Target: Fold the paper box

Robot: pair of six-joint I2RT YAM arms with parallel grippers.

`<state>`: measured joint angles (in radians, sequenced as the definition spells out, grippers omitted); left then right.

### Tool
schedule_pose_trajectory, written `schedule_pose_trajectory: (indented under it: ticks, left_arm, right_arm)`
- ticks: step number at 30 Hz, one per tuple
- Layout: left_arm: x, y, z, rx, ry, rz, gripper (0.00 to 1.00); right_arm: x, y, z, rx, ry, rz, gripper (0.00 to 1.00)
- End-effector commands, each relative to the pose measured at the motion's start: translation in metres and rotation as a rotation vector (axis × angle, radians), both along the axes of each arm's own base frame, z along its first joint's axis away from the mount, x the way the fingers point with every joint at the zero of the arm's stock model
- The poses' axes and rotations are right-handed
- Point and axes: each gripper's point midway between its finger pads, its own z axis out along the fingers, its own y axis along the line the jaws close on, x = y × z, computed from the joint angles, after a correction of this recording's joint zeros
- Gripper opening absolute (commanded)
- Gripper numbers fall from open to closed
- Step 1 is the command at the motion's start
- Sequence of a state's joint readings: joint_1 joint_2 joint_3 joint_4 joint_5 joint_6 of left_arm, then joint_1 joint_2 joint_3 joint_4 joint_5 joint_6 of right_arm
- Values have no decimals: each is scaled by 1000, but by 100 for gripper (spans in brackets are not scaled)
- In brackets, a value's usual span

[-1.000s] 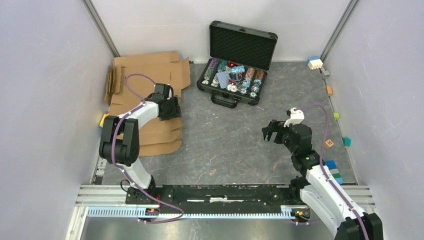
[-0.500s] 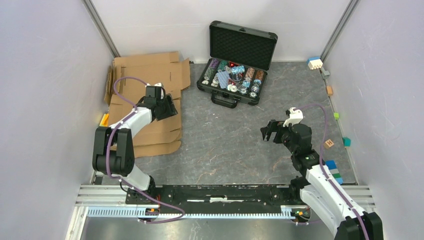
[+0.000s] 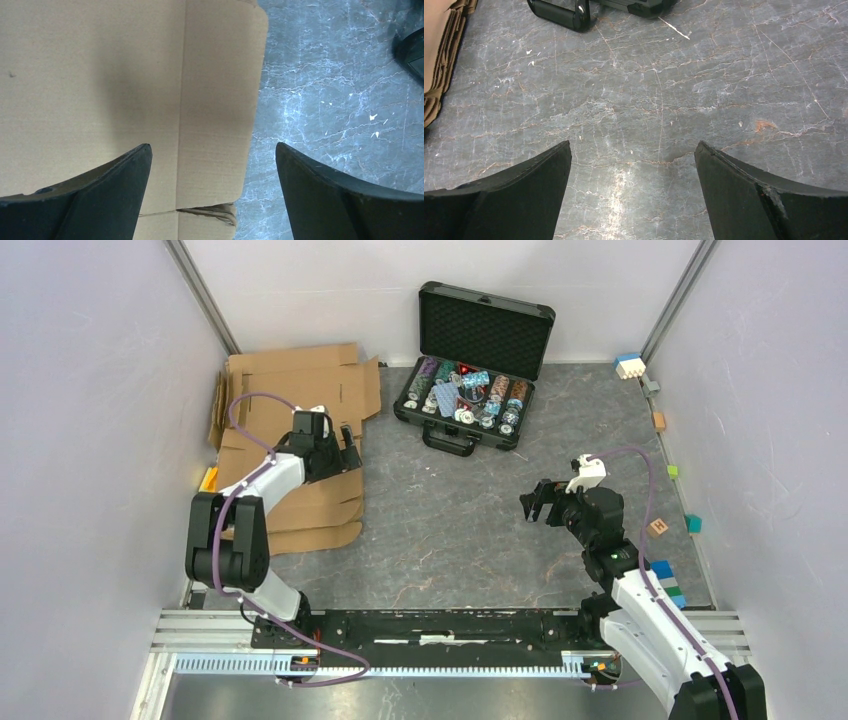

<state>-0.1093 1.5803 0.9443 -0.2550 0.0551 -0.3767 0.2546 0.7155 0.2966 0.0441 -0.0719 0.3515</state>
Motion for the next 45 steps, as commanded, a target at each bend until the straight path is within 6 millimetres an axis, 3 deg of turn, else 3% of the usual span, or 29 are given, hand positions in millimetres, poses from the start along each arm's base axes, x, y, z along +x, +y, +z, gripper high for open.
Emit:
schedule_pose_trajectory:
  ticks: [1, 9, 13, 19, 26, 31, 35, 42, 45]
  left_arm:
    - [12, -2, 4, 90, 6, -31, 100]
    - [12, 8, -12, 179, 80, -19, 94]
    - [13, 9, -10, 175, 69, -14, 73]
    - [14, 7, 6, 139, 5, 14, 56]
    - [11, 19, 22, 84, -97, 78, 44]
    - [9, 26, 19, 121, -77, 87, 33]
    - [4, 46, 13, 227, -33, 129, 24]
    - [3, 56, 14, 285, -22, 142, 19]
    - [4, 50, 12, 262, -20, 123, 19]
  right_arm:
    - [3, 4, 8, 13, -30, 15, 98]
    - [2, 5, 6, 17, -22, 15, 98]
    - [2, 5, 6, 18, -21, 16, 98]
    - [1, 4, 6, 17, -20, 16, 98]
    - [1, 4, 12, 16, -32, 19, 98]
    - [1, 4, 15, 15, -39, 15, 98]
    - [1, 5, 12, 15, -28, 18, 98]
    - [1, 8, 12, 25, -21, 32, 98]
    - [2, 7, 12, 23, -23, 28, 98]
